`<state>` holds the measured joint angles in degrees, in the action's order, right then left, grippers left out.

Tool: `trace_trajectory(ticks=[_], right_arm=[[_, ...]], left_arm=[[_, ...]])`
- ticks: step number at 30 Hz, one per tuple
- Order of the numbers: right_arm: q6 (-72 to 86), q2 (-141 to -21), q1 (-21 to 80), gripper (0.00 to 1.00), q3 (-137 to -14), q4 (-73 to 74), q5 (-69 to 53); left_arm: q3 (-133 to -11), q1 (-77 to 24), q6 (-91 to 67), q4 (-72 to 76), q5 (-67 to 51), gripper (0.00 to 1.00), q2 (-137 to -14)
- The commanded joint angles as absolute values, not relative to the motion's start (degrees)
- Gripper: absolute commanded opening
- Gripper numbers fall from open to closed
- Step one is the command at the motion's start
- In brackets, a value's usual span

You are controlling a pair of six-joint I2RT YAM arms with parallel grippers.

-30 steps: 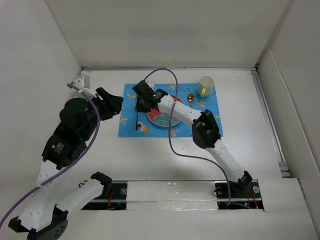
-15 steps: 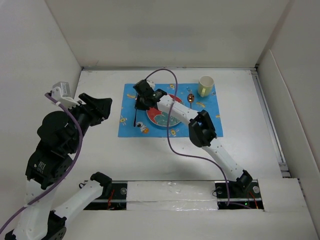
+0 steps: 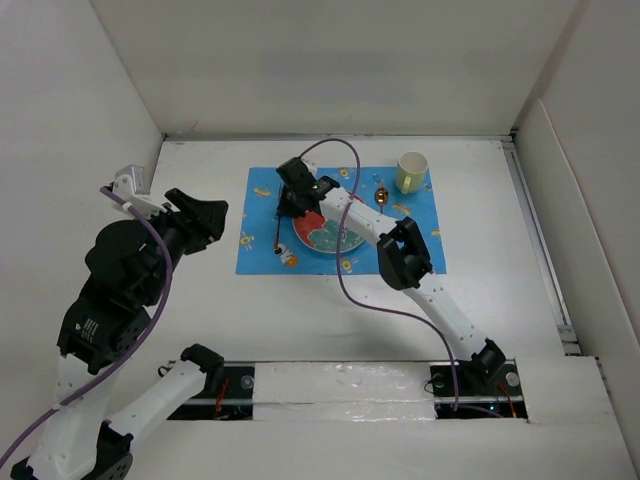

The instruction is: Set the dinner table for one person

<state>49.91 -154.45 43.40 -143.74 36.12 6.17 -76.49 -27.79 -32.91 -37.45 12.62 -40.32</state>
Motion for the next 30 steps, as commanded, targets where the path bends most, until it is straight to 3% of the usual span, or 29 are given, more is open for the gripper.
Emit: trace_trajectory(ticks=[1,4,13,16,21,22,23,28,30], right_arm=[[49.0,-154.0,43.7,0.22,-145.5,34.1,5.5],[48.2,-152.4,43.2,0.42,-145.3,33.3,4.0],[42.2,-131.4,42.6,0.68,-134.4,29.1,1.0],[38.8,-119.0,42.1,0.69,-121.8,25.6,-2.3],[34.8,-94.9,38.6,0.50,-98.2,16.7,-17.7],[33.3,-86.9,37.5,0.64,-95.5,17.0,-18.0],[32.3,-83.1,36.7,1.00,-91.7,17.7,-17.3],[30.1,-61.6,30.0,1.00,-84.4,25.3,-5.7],[33.0,-48.6,24.0,1.00,-79.3,28.5,9.1]], left_arm=[[-75.9,-28.1,-33.1,-35.8,13.1,0.47,-40.3],[-75.4,-28.1,-33.0,-35.1,13.2,0.48,-40.4],[-74.7,-28.1,-30.9,-31.0,14.4,0.59,-43.2],[-74.2,-28.1,-31.6,-27.9,11.0,0.60,-44.0],[-74.4,-28.1,-32.2,-21.1,8.6,0.65,-44.5],[-74.7,-28.1,-32.1,-19.6,9.0,0.65,-44.6],[-75.1,-28.1,-31.9,-19.0,9.3,0.65,-44.9],[-78.0,-28.1,-30.0,-18.1,13.8,0.69,-45.9],[-78.0,-28.1,-29.7,-18.7,16.9,0.71,-45.4]])
